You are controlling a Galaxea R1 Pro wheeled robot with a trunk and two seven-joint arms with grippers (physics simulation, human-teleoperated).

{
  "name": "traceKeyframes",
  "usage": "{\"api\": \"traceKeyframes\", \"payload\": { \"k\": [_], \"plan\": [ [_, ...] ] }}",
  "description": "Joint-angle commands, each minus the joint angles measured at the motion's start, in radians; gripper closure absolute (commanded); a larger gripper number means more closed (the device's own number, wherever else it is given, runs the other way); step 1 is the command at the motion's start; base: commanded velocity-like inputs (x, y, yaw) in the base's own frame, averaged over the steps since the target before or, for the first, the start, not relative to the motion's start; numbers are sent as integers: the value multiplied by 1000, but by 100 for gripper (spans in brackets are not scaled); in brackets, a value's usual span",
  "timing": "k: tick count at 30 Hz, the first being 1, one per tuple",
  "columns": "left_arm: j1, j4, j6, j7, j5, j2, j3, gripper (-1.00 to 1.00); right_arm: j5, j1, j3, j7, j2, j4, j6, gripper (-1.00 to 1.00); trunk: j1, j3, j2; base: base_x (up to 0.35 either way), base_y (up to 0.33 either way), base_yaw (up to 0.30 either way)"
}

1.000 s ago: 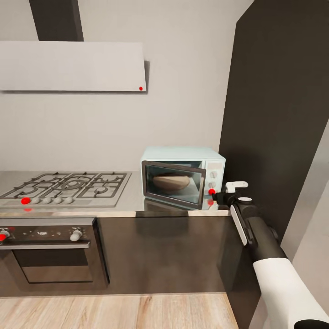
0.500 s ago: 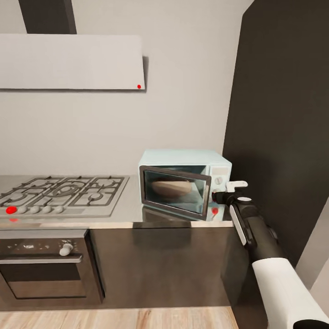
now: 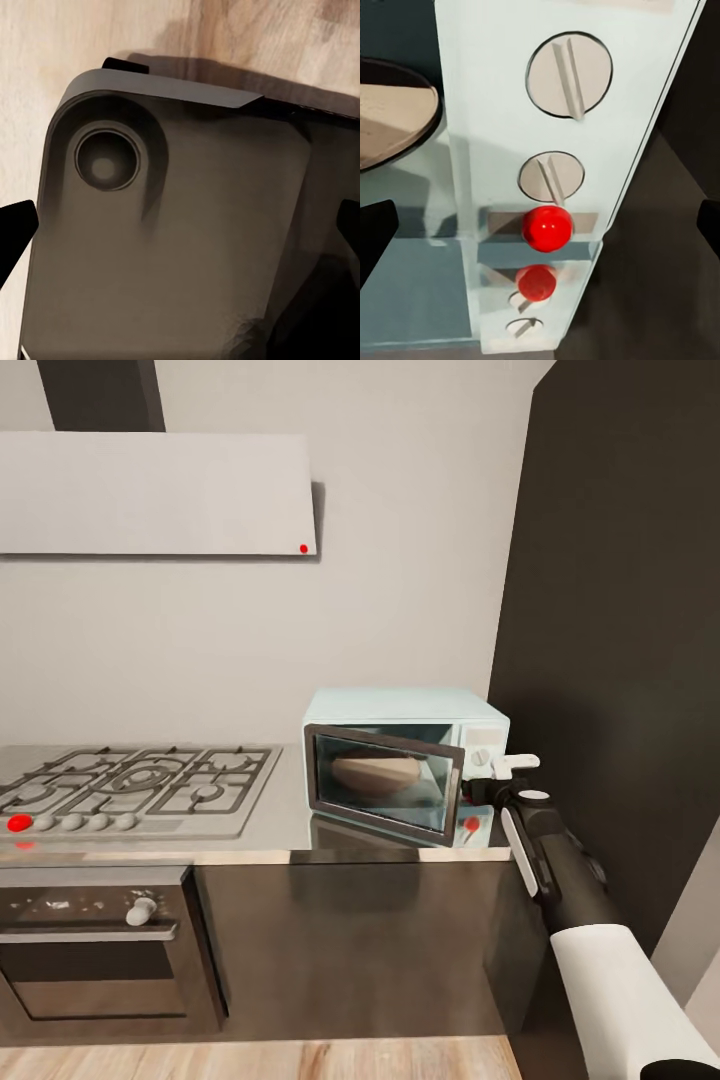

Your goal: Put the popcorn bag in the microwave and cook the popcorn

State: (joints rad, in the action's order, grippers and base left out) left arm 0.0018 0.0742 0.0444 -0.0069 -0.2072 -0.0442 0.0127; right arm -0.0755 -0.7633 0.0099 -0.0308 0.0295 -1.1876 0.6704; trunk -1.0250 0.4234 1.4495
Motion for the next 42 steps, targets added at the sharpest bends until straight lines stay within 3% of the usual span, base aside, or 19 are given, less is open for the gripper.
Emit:
{"api": "traceKeyframes", "payload": {
  "k": [1,16,30,33,37,42],
  "plan": [
    [0,1,2,-1,-7,0,1,-100,-7,-1,1,1,1,-2,6,-100,0,1,1,0,0,0],
    [0,2,2,-2,-8,1,1,-100,-3,-1,1,8,7,-1,6,-100,0,1,1,38,-31,0],
    [0,3,3,-4,-8,1,0,-100,10,-1,5,12,-3,1,7,-100,0,1,1,96,-57,0],
    [0,3,3,-4,-8,1,0,-100,12,-1,6,46,-8,5,11,-100,0,1,1,0,0,0],
    [0,3,3,-4,-8,1,0,-100,13,-1,6,115,-38,12,14,-100,0,1,1,0,0,0],
    [0,3,3,-4,-8,1,1,-100,13,-1,6,203,-44,15,16,-100,0,1,1,0,0,0]
  ]
}}
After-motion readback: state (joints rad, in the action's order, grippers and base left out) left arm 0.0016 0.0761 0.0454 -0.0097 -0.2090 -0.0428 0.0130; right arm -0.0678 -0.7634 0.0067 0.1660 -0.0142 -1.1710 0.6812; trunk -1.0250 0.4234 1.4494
